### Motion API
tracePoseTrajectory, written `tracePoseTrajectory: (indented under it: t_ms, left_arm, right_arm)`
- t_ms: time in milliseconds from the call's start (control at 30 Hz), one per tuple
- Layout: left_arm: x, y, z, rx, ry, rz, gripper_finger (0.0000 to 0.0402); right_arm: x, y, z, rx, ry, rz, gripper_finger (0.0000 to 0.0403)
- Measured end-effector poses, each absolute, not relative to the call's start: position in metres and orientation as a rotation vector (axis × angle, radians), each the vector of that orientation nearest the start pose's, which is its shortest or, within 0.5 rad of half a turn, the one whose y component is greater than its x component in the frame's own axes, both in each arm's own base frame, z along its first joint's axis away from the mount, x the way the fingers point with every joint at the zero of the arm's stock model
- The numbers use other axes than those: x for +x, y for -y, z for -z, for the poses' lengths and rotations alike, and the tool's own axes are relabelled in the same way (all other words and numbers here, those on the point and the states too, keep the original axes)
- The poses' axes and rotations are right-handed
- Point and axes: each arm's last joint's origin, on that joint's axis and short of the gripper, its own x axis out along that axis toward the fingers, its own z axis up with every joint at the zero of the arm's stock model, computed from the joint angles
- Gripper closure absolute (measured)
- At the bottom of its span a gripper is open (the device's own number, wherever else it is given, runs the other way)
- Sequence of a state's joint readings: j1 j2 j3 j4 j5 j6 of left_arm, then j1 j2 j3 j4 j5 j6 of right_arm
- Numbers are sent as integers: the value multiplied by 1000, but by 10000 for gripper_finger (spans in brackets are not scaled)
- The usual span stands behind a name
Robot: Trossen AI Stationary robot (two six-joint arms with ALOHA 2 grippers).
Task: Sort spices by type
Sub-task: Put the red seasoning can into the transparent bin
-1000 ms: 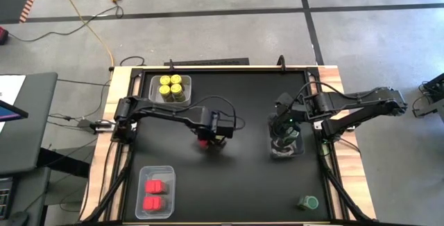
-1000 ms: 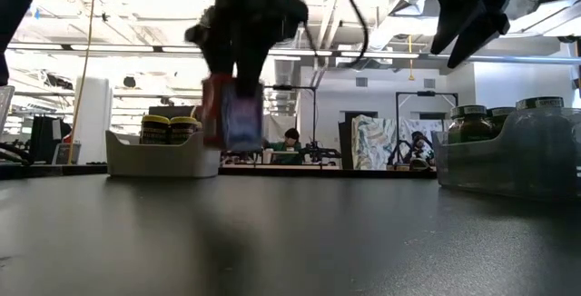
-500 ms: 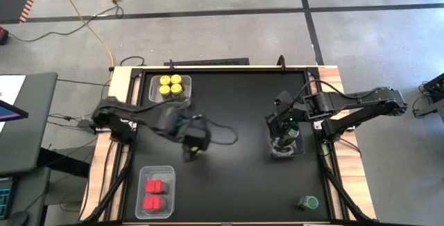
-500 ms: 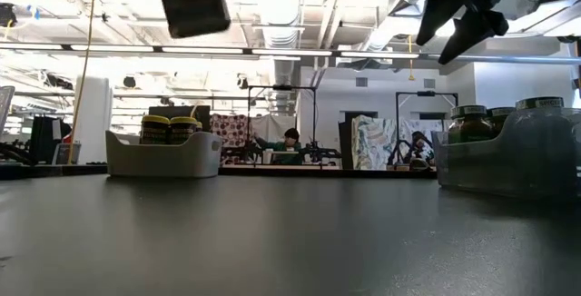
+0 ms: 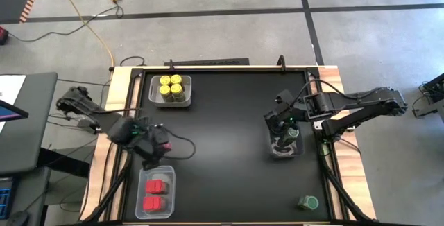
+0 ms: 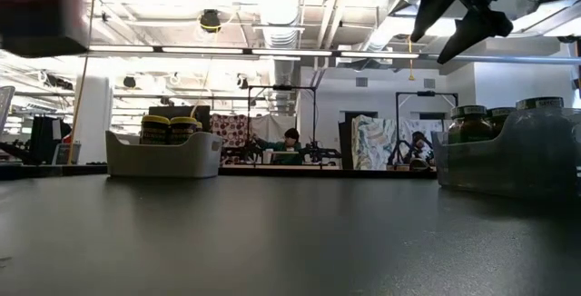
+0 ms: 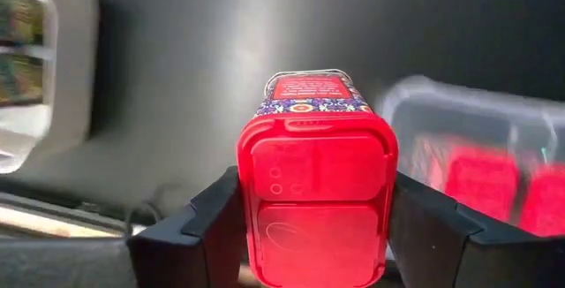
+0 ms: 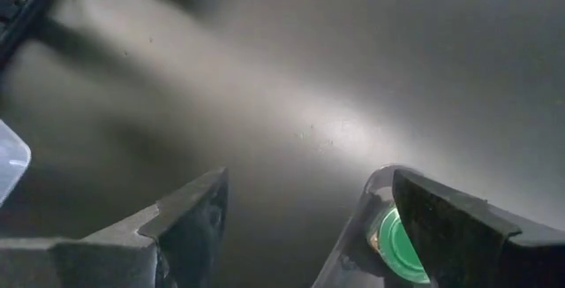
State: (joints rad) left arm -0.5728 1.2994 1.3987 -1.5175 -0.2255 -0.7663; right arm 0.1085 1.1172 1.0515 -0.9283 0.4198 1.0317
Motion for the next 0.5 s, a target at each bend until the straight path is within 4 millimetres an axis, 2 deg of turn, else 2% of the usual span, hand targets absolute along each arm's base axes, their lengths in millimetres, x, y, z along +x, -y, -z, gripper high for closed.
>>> tracePoseTrajectory:
  t_ms: [200, 500]
  left_arm:
    - [156, 123, -343, -82, -1383, -64, 185]
    - [167, 157, -321, -36, -1471, 3, 183]
  right_arm:
    - [204, -10, -306, 699, -703, 744, 57]
    - [204, -10, -306, 663, -718, 730, 57]
